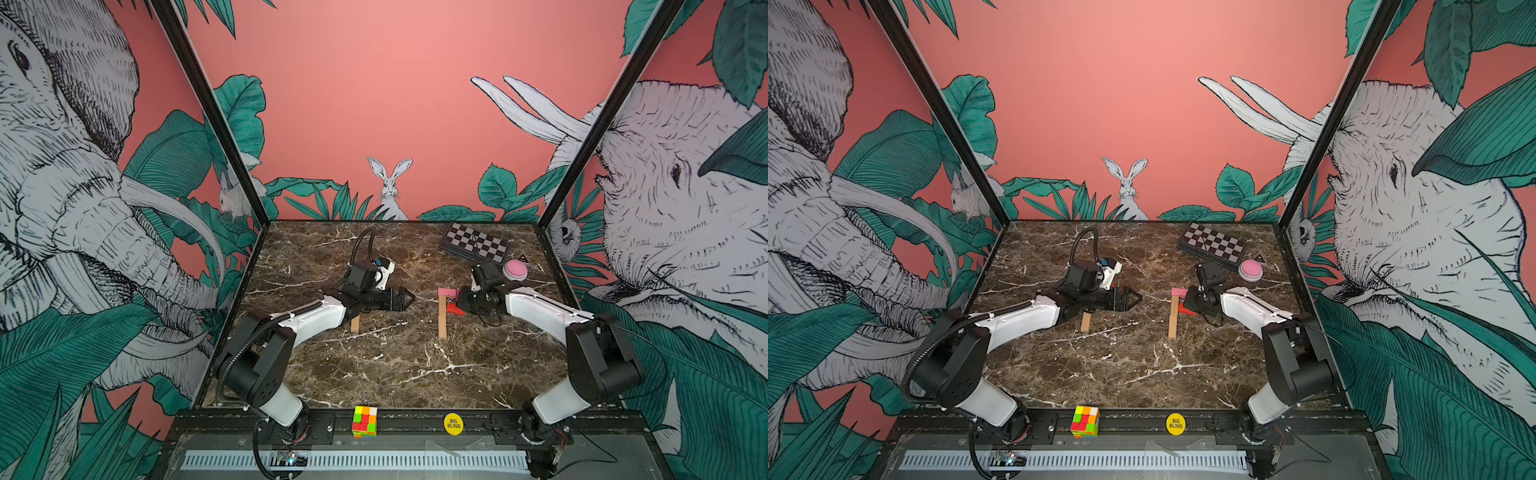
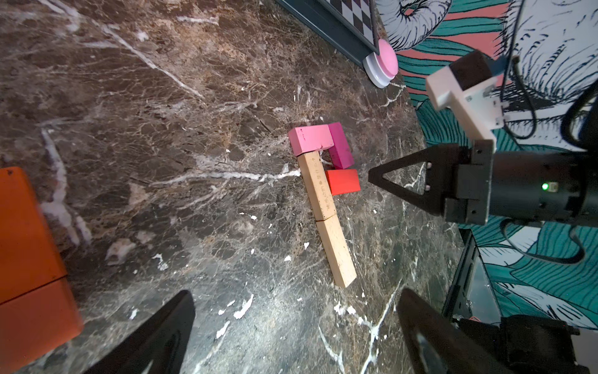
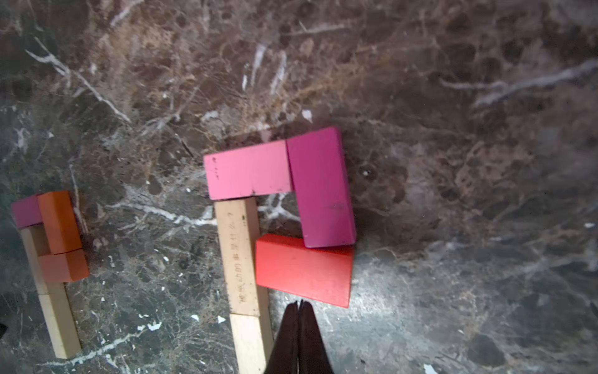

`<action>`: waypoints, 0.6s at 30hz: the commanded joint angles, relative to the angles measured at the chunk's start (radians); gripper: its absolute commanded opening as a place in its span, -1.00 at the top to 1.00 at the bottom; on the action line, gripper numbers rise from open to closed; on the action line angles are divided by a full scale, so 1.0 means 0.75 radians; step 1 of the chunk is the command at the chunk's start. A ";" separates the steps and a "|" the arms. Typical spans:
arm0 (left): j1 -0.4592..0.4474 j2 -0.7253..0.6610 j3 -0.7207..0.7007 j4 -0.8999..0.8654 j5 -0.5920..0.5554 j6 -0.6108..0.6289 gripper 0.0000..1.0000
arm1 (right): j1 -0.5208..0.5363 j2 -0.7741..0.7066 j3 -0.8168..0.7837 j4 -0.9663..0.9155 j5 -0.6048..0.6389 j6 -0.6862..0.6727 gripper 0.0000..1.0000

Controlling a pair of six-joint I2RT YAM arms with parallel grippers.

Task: Assemble the letter p with building blocks
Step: Adjust the building block at the center of the board.

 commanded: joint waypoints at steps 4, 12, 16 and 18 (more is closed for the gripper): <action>0.007 -0.041 -0.034 0.014 0.007 -0.001 -0.99 | 0.016 0.174 0.140 -0.005 -0.002 0.000 1.00; 0.006 -0.091 -0.043 -0.034 -0.022 0.040 -0.99 | 0.019 0.280 0.207 0.001 0.005 -0.019 1.00; 0.006 -0.088 -0.046 -0.028 -0.012 0.039 -0.99 | 0.017 0.292 0.238 -0.010 0.028 -0.030 1.00; 0.006 -0.088 -0.045 -0.025 -0.009 0.038 -0.99 | 0.019 0.310 0.251 -0.017 0.032 -0.034 1.00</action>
